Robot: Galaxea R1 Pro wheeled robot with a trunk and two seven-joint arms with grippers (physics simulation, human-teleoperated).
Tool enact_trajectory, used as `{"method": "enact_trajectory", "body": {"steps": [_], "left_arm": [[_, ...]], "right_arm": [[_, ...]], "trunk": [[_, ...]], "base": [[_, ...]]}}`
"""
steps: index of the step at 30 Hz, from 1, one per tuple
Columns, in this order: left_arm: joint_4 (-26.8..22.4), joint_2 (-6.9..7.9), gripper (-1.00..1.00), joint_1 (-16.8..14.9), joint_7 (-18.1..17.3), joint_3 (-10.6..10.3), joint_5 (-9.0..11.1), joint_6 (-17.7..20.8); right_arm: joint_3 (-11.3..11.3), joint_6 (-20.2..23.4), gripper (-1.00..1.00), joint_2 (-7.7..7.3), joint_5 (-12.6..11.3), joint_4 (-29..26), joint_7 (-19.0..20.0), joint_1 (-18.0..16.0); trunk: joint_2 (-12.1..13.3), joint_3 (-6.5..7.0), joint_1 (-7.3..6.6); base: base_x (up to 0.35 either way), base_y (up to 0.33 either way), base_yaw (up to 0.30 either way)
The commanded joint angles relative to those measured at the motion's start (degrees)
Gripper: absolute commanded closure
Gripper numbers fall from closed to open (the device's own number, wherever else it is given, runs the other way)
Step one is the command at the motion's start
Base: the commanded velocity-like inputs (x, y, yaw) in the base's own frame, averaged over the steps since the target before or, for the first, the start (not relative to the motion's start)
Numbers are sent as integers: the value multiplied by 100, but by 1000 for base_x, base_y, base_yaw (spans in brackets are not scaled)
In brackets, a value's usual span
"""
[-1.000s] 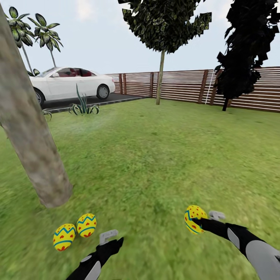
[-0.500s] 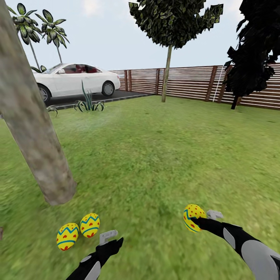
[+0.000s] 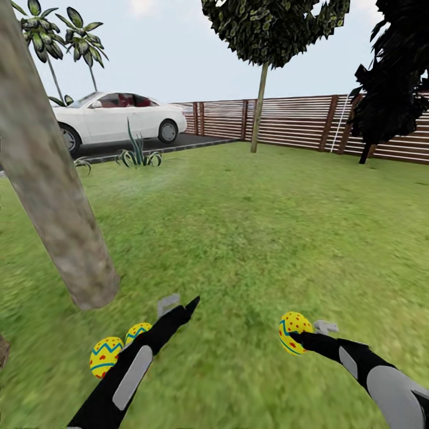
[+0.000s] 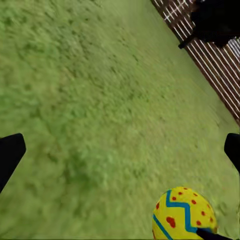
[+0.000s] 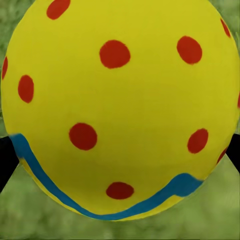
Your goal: Take the three Easter eggs out of the wicker basket on the lawn in the garden, then place them on the lawn next to a single tree (choose any tree) so that all three eggs are next to the same tree and none are left in the basket.
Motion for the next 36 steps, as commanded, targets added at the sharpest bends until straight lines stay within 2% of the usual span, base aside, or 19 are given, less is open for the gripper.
{"method": "enact_trajectory", "body": {"steps": [1, 2, 4, 5, 7, 10, 13, 14, 16, 17, 19, 20, 21, 23, 31, 32, 34, 36], "left_arm": [[-476, 3, -100, -22, -58, 22, 319, 218], [-1165, 6, -100, -109, -78, 29, 806, 367], [-1376, 3, -100, -147, -68, 30, 1466, 432], [-1412, -1, -100, -153, -65, 28, 1647, 439], [-1579, -4, -100, -191, -84, 21, 1833, 454], [-1679, -45, -100, -290, -91, -72, 1857, 456], [-1747, -53, -100, -314, -94, -336, 1865, 466], [-1782, -62, -100, -316, -97, -374, 1868, 471], [-1873, -179, -100, -421, -120, -451, 1883, 479], [-1992, -201, -100, -472, -123, -498, 1970, 520], [-2107, -215, -100, -516, -122, -581, 2579, 1138], [-2130, -231, -100, -525, -118, -601, 2878, 1668], [-2136, -240, -100, -537, -99, -607, 2958, 1858], [-2152, -206, -100, -539, -94, -624, 3007, 1992], [-2155, -166, -100, -536, -240, -639, 2978, 2033], [-2158, -167, -100, -536, -385, -688, 2978, 2031], [-2156, -159, -100, -536, -707, -917, 2978, 2029], [-2152, -158, -100, -536, -738, -929, 2978, 2029]], "right_arm": [[-48, 63, 100, 103, 32, -22, 42, -19], [12, 82, 100, 363, 39, -28, 140, -63], [224, 152, 100, 518, 27, -30, 263, -74], [260, 215, 100, 620, 28, -37, 276, -84], [295, 466, 100, 955, 42, -281, 261, -165], [407, 497, 100, 1222, 57, -545, 79, -181], [873, 481, 100, 1345, 46, -581, -342, -183], [973, 477, 100, 1355, 44, -604, -394, -183], [1032, 464, 100, 1370, 43, -651, -422, -183], [1040, 466, 100, 1381, 43, -662, -431, -183], [1070, 476, 100, 1501, 53, -764, -486, -183], [1275, 492, 100, 1626, 57, -914, -742, -188], [1822, 505, 100, 1778, 45, -1015, -1194, -191], [2347, 472, 100, 1896, 35, -1097, -1428, -192], [2398, 511, 100, 1906, -18, -1267, -1405, -192], [2398, 512, 100, 1907, -19, -1272, -1402, -192], [2398, 512, 100, 1907, -19, -1276, -1404, -192], [2398, 512, 100, 1907, -19, -1275, -1399, -192]], "trunk": [[-2, -15, -1], [-2, -25, -1], [-2, -42, -1], [-2, -50, -1], [-2, -63, -1], [-2, -80, -1], [-2, -97, -1], [-2, -103, -1], [-2, -112, -1], [-2, -113, -1], [-2, -114, -1], [-2, -115, -1], [-2, -115, -1], [-2, -115, -1], [-2, -145, -1], [-2, -152, -1], [-2, -167, -1], [-2, -181, -1]], "base": [[0, 0, 85], [0, 0, 105], [0, 0, 137], [0, 0, 164], [0, 0, 202], [0, 0, 218], [0, 0, 223], [0, 0, 226], [0, 0, 162], [0, 0, 60], [0, 0, 19], [0, 0, 3], [0, 0, 0], [0, 0, 0], [0, 0, 81], [0, 0, 163], [0, 0, 164], [0, 0, 164]]}}
